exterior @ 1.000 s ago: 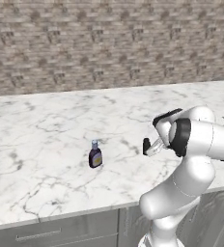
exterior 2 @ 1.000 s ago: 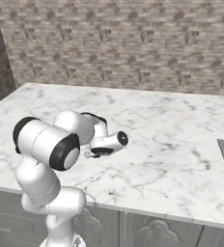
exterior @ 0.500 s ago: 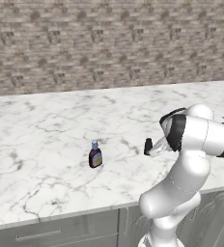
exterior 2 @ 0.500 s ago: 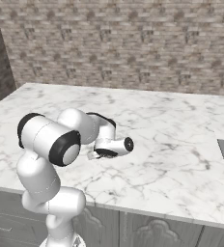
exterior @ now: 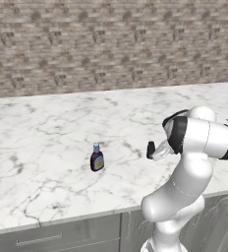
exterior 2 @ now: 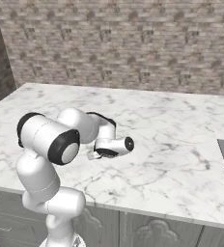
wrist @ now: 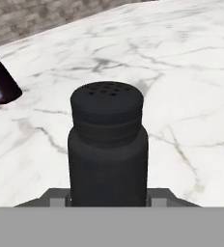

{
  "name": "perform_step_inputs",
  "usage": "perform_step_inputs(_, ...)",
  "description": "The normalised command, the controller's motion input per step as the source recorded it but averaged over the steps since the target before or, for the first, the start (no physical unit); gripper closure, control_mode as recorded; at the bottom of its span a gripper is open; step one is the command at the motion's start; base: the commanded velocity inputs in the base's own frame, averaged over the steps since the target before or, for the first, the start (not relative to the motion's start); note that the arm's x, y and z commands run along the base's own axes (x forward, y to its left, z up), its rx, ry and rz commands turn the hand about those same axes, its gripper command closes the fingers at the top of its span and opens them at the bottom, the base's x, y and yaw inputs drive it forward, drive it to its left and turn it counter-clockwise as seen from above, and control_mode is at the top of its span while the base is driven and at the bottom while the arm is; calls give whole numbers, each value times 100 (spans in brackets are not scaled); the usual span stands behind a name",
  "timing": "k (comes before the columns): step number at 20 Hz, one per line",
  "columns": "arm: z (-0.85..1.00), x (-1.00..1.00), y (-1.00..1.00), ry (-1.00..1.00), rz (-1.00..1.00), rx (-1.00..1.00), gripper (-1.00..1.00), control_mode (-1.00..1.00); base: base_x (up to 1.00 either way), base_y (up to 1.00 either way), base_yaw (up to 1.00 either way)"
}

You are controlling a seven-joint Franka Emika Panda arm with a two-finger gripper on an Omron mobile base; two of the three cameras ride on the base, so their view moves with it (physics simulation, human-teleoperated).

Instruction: Move the shaker and condiment bottle from the cabinet to the dining counter.

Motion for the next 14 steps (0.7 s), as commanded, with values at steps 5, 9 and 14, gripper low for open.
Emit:
perform_step_inputs(5,-5,-17,12,-2,0,-3,-100,-100,0,0,0)
perform_step_inputs(9,5,-17,0,-2,0,0,-100,-100,0,0,0)
perform_step_inputs(14,42,-30,0,-1,0,0,-100,-100,0,0,0)
